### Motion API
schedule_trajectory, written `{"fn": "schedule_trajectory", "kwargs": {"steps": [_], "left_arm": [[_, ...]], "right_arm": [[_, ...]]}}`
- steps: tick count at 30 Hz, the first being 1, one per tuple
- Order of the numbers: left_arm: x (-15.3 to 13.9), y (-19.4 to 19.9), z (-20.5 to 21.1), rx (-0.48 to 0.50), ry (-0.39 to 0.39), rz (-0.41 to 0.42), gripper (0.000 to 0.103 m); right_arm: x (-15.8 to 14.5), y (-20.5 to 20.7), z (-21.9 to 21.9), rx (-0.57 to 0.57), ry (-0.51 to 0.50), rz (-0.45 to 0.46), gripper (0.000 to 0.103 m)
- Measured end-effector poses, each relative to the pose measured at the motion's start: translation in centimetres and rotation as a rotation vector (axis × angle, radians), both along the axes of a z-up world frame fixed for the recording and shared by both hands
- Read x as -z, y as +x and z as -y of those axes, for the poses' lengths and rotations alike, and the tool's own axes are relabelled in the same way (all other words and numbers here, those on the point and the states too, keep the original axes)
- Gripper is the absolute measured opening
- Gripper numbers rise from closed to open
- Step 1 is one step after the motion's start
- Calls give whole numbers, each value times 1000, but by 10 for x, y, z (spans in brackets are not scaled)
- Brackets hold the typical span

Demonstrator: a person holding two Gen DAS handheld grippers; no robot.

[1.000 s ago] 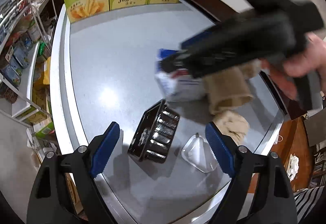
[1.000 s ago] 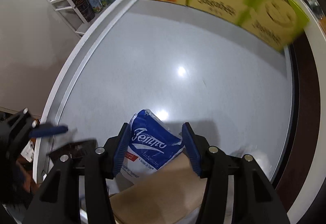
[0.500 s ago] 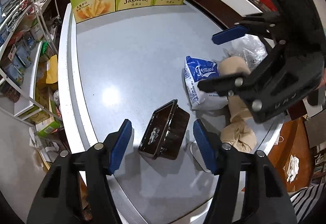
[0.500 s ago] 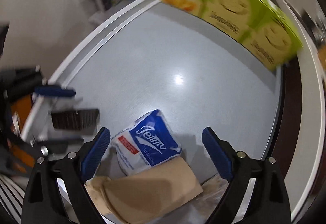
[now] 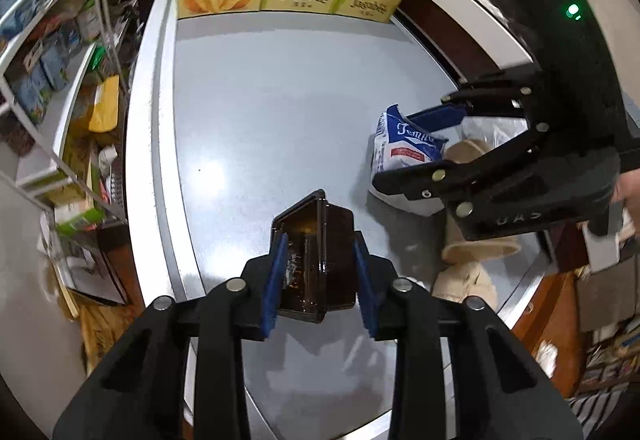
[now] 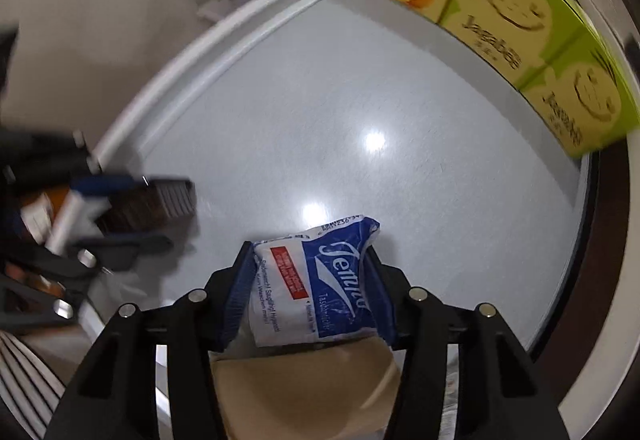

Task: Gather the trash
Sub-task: 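Grasp the dark brown plastic tray with the left tool, then lift the white-blue packet and brown tray and carry both over the white bin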

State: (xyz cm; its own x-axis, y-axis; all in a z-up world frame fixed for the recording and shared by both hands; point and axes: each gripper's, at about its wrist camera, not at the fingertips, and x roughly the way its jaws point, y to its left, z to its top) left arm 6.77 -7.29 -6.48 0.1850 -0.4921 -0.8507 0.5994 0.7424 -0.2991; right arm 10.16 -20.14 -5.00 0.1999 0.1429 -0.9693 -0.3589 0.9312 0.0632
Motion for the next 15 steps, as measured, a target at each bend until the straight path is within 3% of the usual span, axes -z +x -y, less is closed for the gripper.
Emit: {"fn": "schedule_trajectory", "kwargs": {"steps": [2,5,10,15], "left_arm": [[-3,1,-3,-23,-20,-5,23],[-4,2,-7,-44,-42,-20,18],[-11,2,-12,-78,-95,-34,16],[-23,2,-15,-87,-120,-23,16]], "right_arm": [[-7,0,4,45,58,19,50],[-15,-1,13,130,110,64,50],[-28,-1,39,261,286,99,50],[-47,-17,37,285,319,140,50]]}}
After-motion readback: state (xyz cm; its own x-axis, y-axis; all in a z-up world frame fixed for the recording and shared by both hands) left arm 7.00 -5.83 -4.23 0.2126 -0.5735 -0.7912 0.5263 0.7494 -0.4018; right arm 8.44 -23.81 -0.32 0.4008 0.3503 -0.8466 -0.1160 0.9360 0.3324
